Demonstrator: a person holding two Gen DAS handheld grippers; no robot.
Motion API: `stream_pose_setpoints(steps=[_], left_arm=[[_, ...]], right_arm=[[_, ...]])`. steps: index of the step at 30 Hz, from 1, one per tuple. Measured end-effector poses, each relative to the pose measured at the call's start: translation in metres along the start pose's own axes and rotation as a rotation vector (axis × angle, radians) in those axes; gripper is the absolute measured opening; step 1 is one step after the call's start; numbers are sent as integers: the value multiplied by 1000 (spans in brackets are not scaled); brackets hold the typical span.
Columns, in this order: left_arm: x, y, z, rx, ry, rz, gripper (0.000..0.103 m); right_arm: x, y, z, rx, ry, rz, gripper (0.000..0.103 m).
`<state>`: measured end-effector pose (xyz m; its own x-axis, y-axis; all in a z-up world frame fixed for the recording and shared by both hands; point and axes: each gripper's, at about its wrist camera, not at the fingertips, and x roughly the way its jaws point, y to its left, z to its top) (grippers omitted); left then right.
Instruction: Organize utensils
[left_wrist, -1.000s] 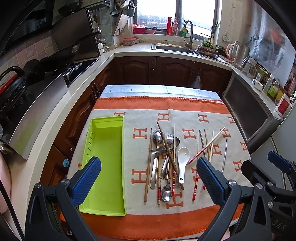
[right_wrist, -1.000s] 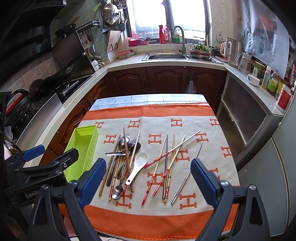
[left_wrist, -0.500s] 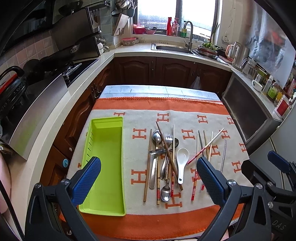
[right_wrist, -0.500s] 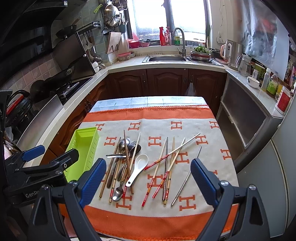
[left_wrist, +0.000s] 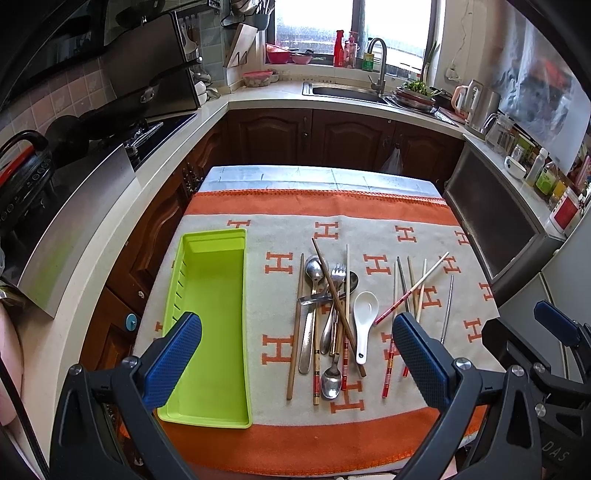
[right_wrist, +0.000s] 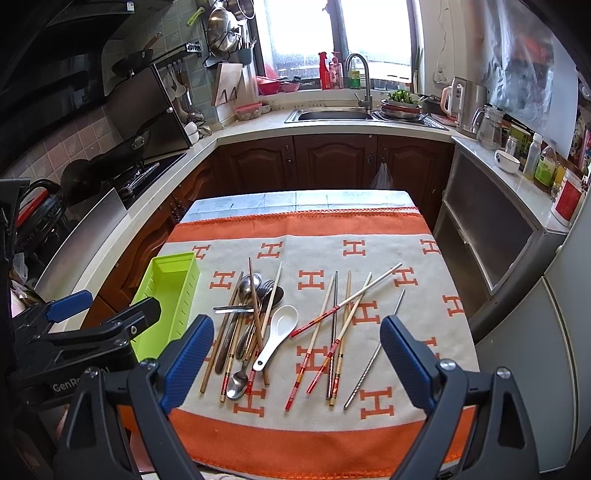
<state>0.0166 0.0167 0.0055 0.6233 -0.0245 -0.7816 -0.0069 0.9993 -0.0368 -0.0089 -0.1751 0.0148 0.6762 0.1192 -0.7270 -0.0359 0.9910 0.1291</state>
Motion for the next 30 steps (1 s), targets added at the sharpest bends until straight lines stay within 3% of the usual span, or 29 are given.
stream_pose_setpoints(steps=[19, 24, 30], left_arm=[[27, -4, 12, 17, 51, -24, 102], [48, -1, 17, 10, 76, -81, 102], [72, -18, 29, 95, 58, -124, 101]], right_arm=[[15, -5, 5, 10, 35, 36, 90], [25, -18, 12, 48, 63, 55, 87], [45, -46, 17, 114, 106, 40, 80]])
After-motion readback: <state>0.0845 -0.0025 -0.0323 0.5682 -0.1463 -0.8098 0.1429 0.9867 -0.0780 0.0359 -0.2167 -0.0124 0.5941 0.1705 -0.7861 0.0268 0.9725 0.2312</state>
